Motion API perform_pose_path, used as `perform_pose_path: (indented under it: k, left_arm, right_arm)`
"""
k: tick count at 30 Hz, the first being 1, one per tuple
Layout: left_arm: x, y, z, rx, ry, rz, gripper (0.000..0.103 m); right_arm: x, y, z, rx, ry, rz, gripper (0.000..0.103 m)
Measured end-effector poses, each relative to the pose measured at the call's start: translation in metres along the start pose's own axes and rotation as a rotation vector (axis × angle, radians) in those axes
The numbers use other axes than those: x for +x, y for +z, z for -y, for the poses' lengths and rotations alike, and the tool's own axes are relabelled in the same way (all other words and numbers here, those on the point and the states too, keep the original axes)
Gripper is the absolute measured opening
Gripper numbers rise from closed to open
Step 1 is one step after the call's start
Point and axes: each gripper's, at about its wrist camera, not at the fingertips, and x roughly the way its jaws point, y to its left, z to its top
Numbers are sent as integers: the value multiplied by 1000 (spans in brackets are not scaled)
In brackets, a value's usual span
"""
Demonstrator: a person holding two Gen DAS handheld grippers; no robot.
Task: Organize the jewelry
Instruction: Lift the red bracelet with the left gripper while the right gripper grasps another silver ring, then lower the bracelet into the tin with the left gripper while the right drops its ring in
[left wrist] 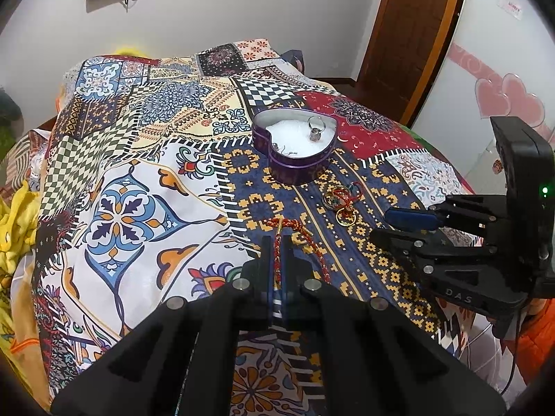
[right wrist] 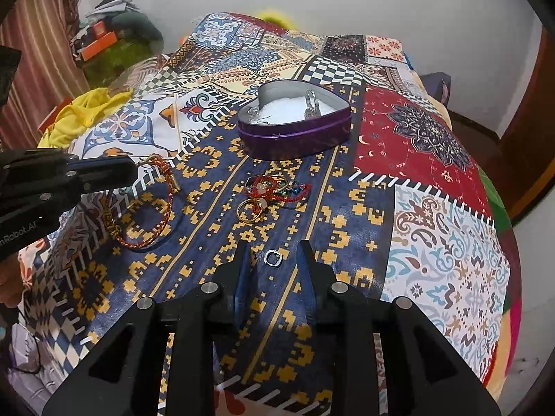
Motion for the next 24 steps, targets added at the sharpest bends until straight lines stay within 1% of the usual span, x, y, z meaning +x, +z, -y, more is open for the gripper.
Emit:
perform_pose_path:
  k: [5, 7, 8, 9, 17, 24]
  left_arm:
    - [2, 0, -3, -5, -3, -3, 2]
    - [4, 1, -4, -8, -2, -5, 2]
    - [4, 1, -4, -10, -2, -5, 2]
    - [5, 2, -5, -11, -2, -5, 2]
    - [0, 18, -4, -11, -5, 28, 2]
    - [-9, 43, 4, 10, -16, 82, 2]
  right_arm:
    - [-1, -2, 0, -3, 2, 11, 24]
    - [-1, -4, -2, -14, -6, 14, 23]
    - [-1, -5, -3, -16, -3, 15, 15]
    - [-1, -6, -4, -21, 10, 15, 9]
    - [-8, 0, 2, 9, 11, 43, 9]
    - [-31, 22, 16, 46, 0, 128, 9]
